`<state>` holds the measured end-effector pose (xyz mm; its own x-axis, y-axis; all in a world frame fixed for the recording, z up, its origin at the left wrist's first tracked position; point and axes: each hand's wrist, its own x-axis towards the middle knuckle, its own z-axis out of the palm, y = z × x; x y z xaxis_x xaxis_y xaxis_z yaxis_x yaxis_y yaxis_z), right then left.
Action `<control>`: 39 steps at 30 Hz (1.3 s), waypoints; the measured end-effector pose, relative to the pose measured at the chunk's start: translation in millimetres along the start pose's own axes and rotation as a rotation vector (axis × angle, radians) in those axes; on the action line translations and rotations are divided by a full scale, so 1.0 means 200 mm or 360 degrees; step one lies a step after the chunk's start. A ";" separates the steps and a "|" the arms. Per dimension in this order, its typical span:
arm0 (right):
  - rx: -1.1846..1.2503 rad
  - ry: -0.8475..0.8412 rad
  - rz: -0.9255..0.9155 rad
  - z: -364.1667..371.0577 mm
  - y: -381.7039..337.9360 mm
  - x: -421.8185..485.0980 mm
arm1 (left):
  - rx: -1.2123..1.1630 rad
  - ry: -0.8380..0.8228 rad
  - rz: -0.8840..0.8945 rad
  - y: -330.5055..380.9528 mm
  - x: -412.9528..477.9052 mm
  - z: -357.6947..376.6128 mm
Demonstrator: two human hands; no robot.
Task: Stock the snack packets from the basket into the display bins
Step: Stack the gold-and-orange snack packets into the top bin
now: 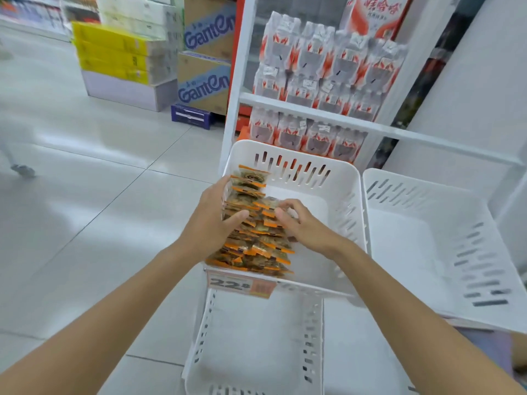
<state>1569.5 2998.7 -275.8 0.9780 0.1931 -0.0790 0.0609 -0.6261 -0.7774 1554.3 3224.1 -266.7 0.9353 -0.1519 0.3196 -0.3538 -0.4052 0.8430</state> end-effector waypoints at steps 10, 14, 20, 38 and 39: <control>-0.0219 -0.0309 0.0171 -0.01 -0.11 -0.04 | -0.0009 -0.0021 -0.0078 0.01 -0.02 0.00; -0.0134 -0.0216 0.0034 0.05 -0.08 -0.06 | 0.0025 -0.0008 -0.0128 0.00 -0.01 -0.01; -0.0137 -0.0170 0.0065 0.04 -0.06 -0.10 | 0.0132 0.0041 -0.0155 0.02 -0.02 0.00; -0.0272 0.0063 0.0173 0.40 0.12 -1.49 | 0.0246 -0.0451 -0.0319 0.20 -1.27 0.24; -0.0329 -0.0106 0.0272 0.44 0.21 -1.57 | 0.0202 -0.0473 -0.0424 0.17 -1.35 0.26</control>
<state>1246.7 2978.3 -339.6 0.9628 0.1164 -0.2440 -0.0576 -0.7935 -0.6058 1289.1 3204.3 -346.0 0.9604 -0.2728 -0.0571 -0.1137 -0.5706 0.8133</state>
